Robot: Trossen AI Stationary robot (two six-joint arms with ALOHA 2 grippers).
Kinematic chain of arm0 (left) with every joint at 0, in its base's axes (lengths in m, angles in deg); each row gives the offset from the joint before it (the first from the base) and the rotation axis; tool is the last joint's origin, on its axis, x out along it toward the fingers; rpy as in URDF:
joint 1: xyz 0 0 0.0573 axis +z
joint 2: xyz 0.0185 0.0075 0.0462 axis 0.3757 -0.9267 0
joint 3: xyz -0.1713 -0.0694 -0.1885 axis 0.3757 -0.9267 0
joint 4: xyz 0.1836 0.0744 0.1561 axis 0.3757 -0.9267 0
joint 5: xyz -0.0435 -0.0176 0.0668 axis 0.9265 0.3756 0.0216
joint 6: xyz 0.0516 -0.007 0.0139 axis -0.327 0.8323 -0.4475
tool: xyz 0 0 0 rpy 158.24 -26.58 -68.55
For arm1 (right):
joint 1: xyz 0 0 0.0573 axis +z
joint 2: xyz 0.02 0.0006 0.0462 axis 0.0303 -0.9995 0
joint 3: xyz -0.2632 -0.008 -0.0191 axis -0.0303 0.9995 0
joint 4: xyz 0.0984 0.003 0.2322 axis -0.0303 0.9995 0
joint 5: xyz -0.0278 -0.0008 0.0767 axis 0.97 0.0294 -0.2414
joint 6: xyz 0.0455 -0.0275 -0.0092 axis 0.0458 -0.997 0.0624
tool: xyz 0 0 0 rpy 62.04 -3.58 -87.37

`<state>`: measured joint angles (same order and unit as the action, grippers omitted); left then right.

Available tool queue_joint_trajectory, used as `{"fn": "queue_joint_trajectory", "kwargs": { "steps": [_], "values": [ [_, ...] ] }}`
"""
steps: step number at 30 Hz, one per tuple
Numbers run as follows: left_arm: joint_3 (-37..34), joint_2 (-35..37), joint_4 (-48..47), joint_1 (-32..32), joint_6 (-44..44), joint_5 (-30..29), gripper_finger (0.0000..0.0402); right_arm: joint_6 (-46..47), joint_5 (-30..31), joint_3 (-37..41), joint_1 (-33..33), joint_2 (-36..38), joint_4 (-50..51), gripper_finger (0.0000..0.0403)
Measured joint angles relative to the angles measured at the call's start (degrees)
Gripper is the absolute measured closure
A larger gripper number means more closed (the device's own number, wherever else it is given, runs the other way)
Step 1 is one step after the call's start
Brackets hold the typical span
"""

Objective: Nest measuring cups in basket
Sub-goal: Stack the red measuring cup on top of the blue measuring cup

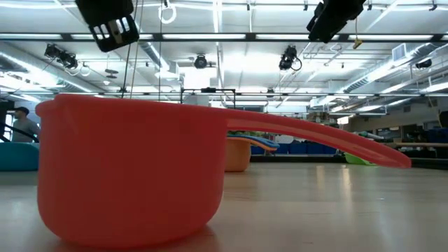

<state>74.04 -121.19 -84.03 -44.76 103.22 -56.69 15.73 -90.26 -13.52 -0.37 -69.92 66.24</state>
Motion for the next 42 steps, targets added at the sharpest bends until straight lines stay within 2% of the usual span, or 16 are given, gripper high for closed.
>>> {"fn": "queue_joint_trajectory", "kwargs": {
  "steps": [6,11,16,21,34,38,42],
  "values": [
    [0.69,-7.44,4.34,-4.33,1.74,-4.57,0.0281,-0.44,0.03,0.02,2.86,0.00,0.11,0.0403],
    [7.72,-15.80,2.88,-6.03,-0.51,-6.72,0.0281,-1.48,0.32,0.02,5.31,0.00,0.24,0.0403],
    [15.53,-23.89,-2.61,-7.01,-1.03,-11.00,0.0281,-1.84,3.75,0.02,7.32,0.00,0.18,0.0403],
    [20.48,-29.76,-3.33,-7.15,3.73,-11.12,0.0281,-1.88,4.61,0.02,8.63,-0.02,0.01,0.0403],
    [21.76,-35.80,-5.47,-7.24,4.39,-10.99,0.0281,-2.28,4.61,0.04,9.55,-0.02,0.13,0.0403],
    [21.60,-36.79,-5.58,-7.24,0.45,-10.96,0.0282,-2.97,4.61,0.04,9.55,-0.02,0.07,0.0403],
    [21.62,-37.64,-5.41,-7.37,-1.20,-10.72,0.0304,-2.99,4.61,0.07,9.55,-0.07,0.04,0.0403]
  ]
}}
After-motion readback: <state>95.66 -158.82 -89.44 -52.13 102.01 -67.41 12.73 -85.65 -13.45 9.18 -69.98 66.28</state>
